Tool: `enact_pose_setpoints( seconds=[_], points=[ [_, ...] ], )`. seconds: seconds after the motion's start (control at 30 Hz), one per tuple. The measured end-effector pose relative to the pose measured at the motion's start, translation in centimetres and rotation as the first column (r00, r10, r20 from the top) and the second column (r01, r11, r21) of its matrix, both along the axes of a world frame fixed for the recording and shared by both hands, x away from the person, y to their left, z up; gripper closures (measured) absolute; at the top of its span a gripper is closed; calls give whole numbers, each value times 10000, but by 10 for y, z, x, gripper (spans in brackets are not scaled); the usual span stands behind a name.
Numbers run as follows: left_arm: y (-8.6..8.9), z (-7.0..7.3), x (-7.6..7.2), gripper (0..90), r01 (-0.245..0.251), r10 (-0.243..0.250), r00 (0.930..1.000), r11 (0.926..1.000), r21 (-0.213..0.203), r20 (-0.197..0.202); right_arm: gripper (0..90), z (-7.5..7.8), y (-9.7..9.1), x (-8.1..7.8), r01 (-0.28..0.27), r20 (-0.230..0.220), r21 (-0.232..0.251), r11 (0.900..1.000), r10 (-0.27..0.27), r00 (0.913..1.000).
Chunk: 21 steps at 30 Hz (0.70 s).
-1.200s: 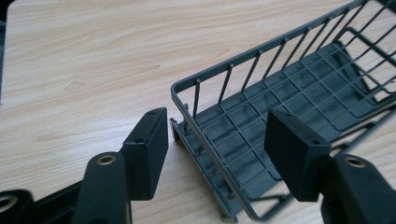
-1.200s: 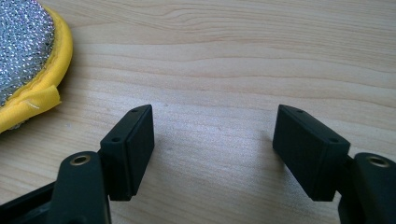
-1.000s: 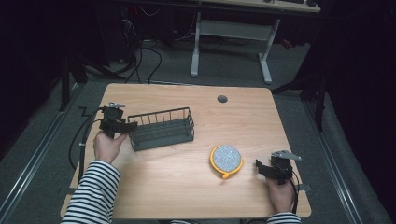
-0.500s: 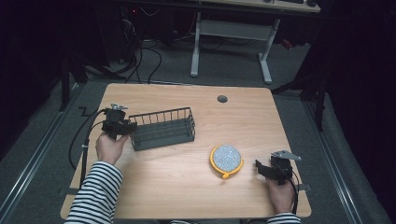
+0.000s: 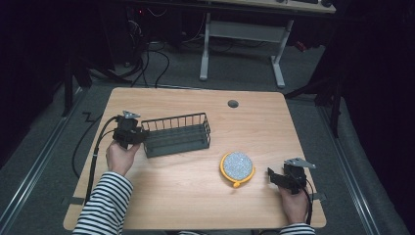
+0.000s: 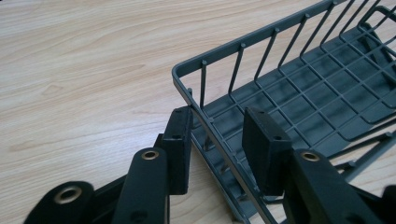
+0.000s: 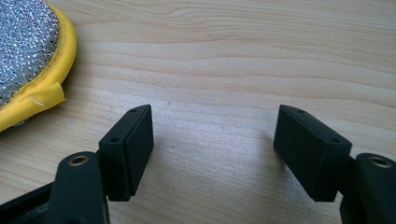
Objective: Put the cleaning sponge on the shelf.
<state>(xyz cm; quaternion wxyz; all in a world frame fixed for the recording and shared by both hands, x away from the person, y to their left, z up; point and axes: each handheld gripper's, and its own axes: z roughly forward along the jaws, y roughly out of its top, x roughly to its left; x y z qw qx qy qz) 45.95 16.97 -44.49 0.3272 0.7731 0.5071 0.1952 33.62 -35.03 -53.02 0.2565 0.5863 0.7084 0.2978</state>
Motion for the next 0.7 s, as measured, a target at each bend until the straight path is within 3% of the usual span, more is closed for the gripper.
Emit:
enact_pose_setpoints(
  seconds=[0.7],
  points=[
    [-27,-2,-5,647,462,-459,9987,9988,-137,225,287,0,0,0,-6,1,-12,10000,6,10000]
  ],
)
